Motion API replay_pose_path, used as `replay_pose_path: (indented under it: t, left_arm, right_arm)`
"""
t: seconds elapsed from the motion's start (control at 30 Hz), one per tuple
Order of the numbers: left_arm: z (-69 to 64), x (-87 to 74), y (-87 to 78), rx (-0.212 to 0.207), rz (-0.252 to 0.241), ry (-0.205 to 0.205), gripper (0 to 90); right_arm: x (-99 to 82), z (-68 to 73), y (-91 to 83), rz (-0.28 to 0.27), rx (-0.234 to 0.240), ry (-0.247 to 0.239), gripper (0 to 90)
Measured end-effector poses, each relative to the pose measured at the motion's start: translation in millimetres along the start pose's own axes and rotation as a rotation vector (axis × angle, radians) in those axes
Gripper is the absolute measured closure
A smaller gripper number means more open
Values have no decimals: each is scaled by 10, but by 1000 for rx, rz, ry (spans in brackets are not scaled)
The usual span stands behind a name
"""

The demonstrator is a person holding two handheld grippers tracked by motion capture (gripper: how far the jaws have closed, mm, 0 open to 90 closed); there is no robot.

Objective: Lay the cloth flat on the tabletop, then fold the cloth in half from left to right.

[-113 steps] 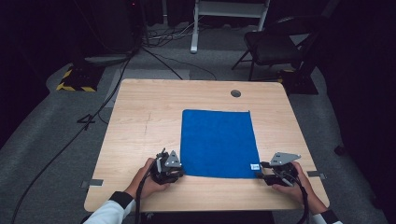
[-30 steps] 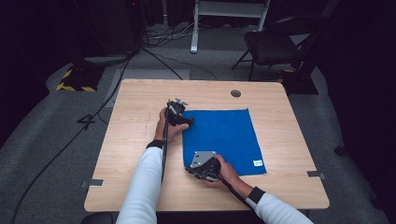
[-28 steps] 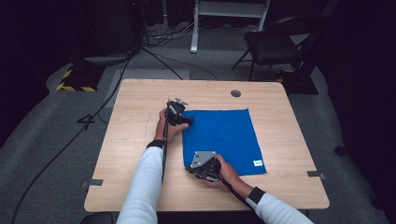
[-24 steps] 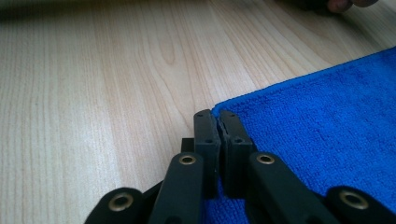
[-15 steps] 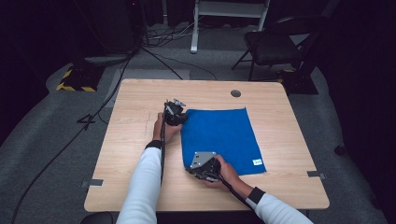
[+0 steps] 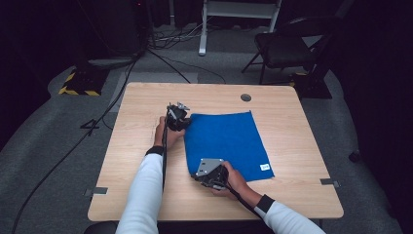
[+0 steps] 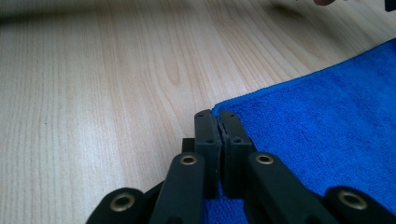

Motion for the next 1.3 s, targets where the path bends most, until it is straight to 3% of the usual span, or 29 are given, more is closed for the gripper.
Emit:
replay_pose_path:
  t: [0.53,0.77,1.07,1.3]
  left_arm:
    - [48,43,-106,6,-17,-4,870]
    - [168,79,-296,40,-51,-4,866]
    - [273,52,-415,75,-61,-18,858]
    - [245,118,-414,89,-86,-3,857]
  right_arm:
    - [96,-24,-36,-33,0,-11,883]
    - [197,4,-25,-54,-1,-26,882]
    - [271,12,5,-73,-7,-39,882]
    - [347,-76,-114,-102,-38,-33,882]
Point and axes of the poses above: each handheld gripper's, and its own axes: y roughly forward along the jaws, x roughly out of its top, z roughly to its left, the point moved 4 cm from there along y, roughly forward along the jaws, and after that the axes turned 15 degrees about -z, right-handed, at the moved point
